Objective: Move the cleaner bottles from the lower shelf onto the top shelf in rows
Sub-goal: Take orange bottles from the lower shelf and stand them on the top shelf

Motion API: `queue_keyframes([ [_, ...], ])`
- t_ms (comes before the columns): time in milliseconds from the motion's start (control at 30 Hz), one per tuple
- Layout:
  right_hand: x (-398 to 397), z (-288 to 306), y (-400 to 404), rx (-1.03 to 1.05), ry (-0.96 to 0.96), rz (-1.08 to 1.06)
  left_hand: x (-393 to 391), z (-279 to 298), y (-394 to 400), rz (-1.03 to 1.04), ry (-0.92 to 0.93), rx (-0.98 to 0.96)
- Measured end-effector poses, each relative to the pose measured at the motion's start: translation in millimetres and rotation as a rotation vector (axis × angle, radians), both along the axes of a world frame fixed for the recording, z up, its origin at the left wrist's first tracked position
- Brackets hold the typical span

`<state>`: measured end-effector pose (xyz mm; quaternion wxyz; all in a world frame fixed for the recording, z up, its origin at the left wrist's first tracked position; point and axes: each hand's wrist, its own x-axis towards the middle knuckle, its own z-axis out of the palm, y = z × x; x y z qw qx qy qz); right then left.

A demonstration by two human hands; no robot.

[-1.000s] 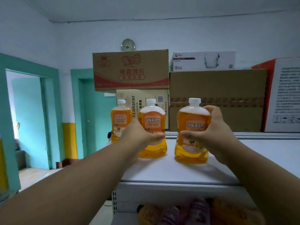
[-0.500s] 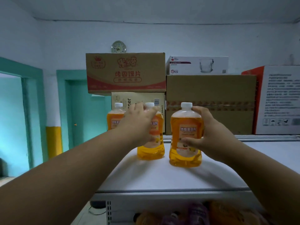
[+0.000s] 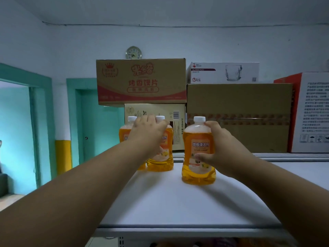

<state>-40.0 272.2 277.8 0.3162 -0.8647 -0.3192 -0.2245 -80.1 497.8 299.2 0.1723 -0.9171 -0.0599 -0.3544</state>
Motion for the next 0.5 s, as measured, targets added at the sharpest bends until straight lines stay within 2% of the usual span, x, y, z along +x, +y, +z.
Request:
queue_keyframes([
  [500,5,-6,6,-0.026,-0.034,-0.055,6,-5,11,0.003,-0.018,0.01],
])
